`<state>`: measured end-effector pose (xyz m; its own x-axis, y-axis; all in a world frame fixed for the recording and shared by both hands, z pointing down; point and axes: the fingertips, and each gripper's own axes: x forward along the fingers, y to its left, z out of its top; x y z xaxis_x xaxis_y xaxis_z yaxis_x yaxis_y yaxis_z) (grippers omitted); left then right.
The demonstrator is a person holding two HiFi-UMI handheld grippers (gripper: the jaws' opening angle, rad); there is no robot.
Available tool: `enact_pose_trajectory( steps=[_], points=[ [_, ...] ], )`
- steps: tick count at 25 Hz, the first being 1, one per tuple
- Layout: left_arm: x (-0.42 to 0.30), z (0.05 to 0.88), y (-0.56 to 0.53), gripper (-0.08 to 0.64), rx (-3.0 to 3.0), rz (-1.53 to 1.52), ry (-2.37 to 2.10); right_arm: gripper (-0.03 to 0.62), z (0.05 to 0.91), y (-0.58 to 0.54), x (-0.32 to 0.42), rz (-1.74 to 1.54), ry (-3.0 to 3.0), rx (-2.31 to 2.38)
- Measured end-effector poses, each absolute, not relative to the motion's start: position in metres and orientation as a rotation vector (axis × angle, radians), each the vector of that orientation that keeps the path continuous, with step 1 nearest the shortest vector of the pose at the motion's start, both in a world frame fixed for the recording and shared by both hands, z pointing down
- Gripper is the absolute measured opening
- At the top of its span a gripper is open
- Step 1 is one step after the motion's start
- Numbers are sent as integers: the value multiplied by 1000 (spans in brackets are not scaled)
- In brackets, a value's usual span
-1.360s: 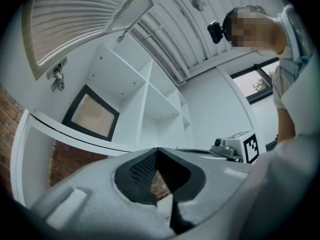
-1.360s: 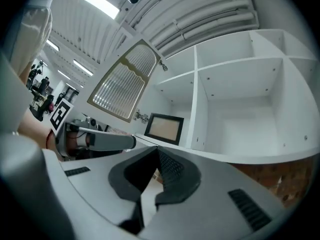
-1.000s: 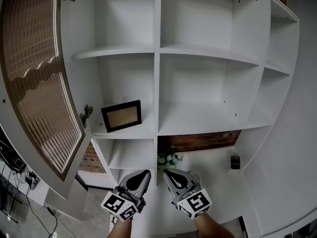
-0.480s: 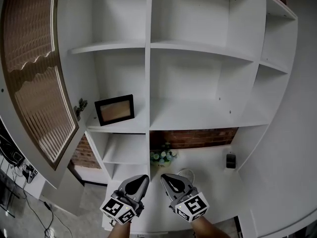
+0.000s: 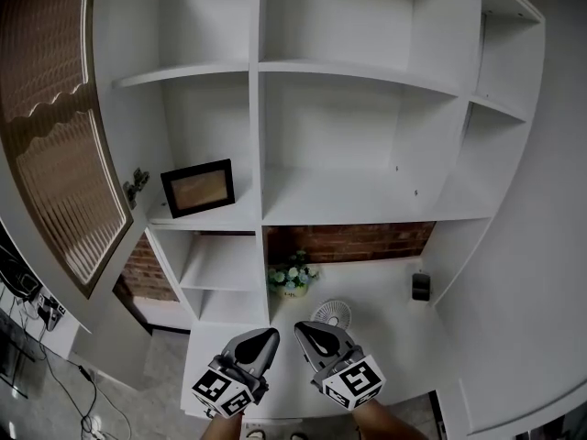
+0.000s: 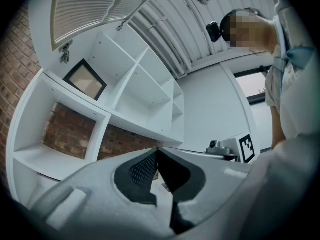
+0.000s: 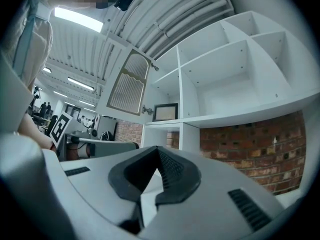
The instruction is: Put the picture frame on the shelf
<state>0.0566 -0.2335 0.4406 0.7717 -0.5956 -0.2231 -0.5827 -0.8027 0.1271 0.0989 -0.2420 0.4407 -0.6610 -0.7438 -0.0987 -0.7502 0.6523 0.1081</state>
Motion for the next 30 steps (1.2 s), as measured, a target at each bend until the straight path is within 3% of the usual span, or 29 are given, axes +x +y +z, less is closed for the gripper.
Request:
enact_pose_trajectory(
  steps=[30],
  points=[
    [83,460,-218,9,2912,-329,-932,14,469,-222,107,91,2825,-1271]
  ],
)
